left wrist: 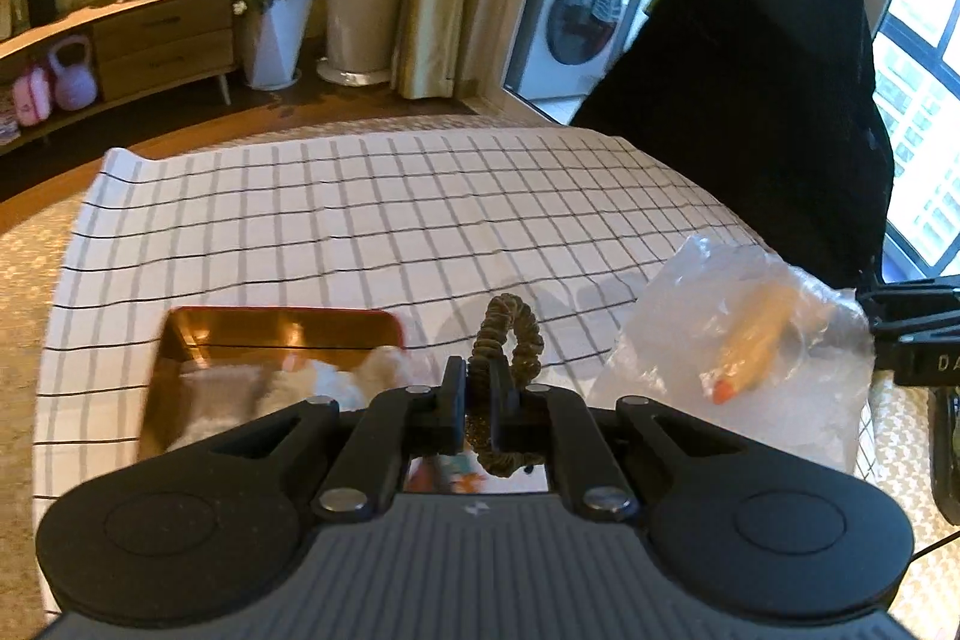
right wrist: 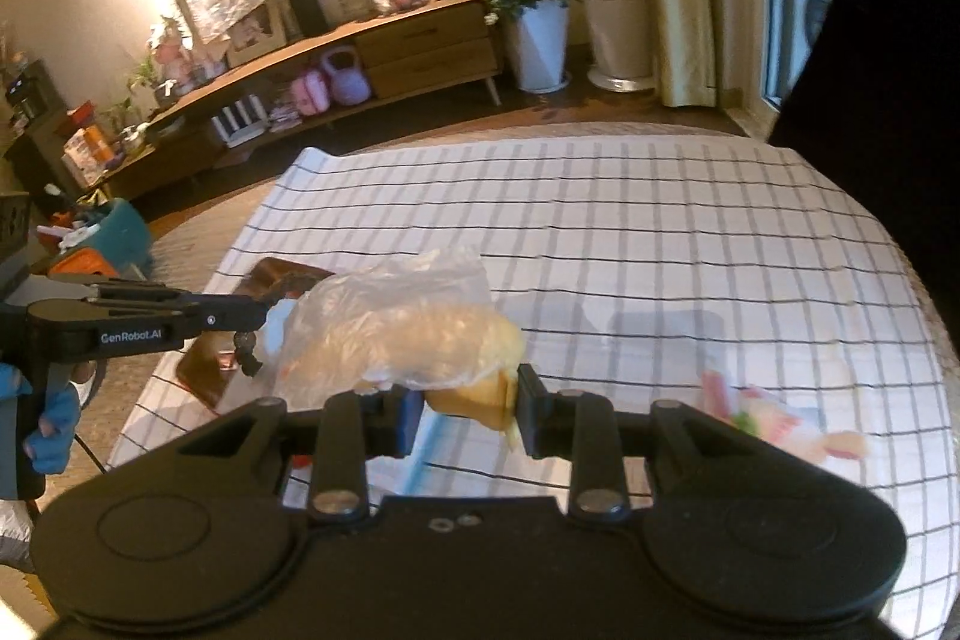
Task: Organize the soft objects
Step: 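Carry the bracelet and bagged duck with both tools over the tin box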
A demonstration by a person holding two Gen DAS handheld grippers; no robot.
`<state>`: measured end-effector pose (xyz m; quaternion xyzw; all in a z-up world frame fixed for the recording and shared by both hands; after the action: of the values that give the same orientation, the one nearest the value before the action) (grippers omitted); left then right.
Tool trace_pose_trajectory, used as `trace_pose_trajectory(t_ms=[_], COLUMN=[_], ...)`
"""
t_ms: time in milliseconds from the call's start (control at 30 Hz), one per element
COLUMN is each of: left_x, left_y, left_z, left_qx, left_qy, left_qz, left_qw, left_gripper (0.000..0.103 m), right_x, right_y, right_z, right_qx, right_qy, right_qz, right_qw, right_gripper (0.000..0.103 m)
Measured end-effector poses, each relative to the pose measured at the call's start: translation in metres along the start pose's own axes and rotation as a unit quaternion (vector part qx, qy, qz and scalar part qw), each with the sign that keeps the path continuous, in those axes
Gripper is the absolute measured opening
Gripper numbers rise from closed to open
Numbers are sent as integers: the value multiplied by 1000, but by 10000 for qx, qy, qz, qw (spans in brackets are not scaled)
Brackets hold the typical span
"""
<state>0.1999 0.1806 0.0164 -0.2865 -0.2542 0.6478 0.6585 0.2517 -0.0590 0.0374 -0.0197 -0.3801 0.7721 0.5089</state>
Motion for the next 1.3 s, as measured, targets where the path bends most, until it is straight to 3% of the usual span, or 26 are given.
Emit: trace_pose_trajectory(t_ms=[600,900,1300], left_x=[97,114,104], left_y=[26,46,60], left_z=[42,20,-30], left_qx=[-76,119,470], left_qy=[-616,-660,-553], left_qz=[501,625,536], left_qw=[9968,9958,9959], left_gripper=[7,7,7], right_x=[108,127,136], right_y=[-3,8,19], right_z=[-78,-128,-173], right_qx=[376,688,942], right_qy=[-307,-141,63], right_qz=[625,786,862], right_qw=[9969,9944,9918], right_gripper=[31,31,31])
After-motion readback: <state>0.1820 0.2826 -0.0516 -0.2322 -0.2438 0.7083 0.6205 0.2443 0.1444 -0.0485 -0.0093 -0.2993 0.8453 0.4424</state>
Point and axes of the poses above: each gripper's, at about its wrist camera, not at the fingertips, and z roughly against the way its jaws point, x to its left, y to its underside, the point moved 1 cm from there along -z, roughly the way its jaws point, and after that the axes turned 13 degrees about -z, right-handed, at the moved point
